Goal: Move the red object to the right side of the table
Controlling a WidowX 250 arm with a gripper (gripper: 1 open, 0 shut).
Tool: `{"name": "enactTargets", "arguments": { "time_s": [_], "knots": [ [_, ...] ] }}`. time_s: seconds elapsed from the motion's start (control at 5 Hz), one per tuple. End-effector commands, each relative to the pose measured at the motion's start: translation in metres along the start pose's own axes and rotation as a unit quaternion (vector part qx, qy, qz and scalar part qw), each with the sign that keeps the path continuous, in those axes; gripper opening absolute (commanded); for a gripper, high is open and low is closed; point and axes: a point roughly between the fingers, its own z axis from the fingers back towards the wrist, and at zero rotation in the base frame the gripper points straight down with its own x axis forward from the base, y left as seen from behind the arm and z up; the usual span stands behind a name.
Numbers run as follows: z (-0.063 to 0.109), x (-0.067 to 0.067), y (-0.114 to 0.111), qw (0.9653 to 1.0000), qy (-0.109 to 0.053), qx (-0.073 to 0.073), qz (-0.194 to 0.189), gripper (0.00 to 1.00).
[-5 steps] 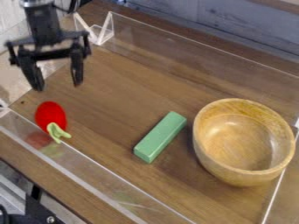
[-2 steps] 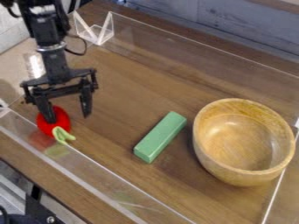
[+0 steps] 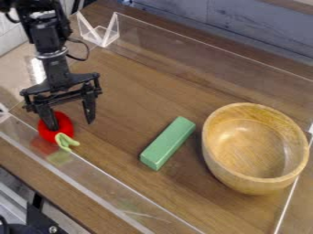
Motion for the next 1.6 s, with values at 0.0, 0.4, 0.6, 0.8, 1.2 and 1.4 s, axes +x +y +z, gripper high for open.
{"name": "enactTargets", "arguments": {
  "time_s": [0.0, 0.4, 0.6, 0.8, 1.2, 1.4],
  "knots": [
    [-0.010, -0.003, 0.002, 0.9991, -0.002, -0.001, 0.042, 1.00],
    [-0.023, -0.008, -0.007, 0.9957, -0.020, 0.004, 0.090, 1.00],
    [-0.018, 0.000, -0.007, 0.9952, -0.026, 0.012, 0.094, 1.00],
    [-0.014, 0.007, -0.007, 0.9946, -0.031, 0.020, 0.097, 1.00],
    [-0.011, 0.020, 0.003, 0.9934, -0.032, 0.027, 0.107, 1.00],
    [-0.003, 0.039, 0.014, 0.9943, -0.033, 0.030, 0.097, 1.00]
  ]
}}
